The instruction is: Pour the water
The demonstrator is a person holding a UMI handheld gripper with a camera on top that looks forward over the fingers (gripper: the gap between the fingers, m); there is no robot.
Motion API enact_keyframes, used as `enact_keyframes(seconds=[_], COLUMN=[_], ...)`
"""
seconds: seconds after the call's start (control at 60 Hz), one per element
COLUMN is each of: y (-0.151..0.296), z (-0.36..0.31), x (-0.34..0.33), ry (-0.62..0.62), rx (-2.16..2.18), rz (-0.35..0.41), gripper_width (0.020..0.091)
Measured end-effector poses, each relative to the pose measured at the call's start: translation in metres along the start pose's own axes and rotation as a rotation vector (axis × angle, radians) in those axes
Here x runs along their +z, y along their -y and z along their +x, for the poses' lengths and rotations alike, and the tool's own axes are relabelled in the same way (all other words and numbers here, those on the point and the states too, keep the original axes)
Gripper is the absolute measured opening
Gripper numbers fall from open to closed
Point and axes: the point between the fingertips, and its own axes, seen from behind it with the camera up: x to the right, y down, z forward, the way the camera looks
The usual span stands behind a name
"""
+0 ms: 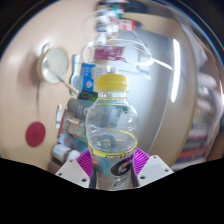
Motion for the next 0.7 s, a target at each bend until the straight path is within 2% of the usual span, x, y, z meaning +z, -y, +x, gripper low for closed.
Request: enact_keyframes(seconds=[0.1,0.267,0.383,0.6,0.7], y=[0.041,0.07,0.076,0.077,0.066], z=[0.006,0.028,0.024,0.011,0.012], x=[0.025,0.037,0.038,0.038,0.038], ry=[-0.068,-0.144,-0.142,-0.099,-0.04], rx=[-0.315,-0.626,-0.749,-0.683,-0.337], rz=[0.044,0.033,0.023,0.029,0.028], gripper_width=[0.0478,0.0483,0.0483,0.0484,0.0484])
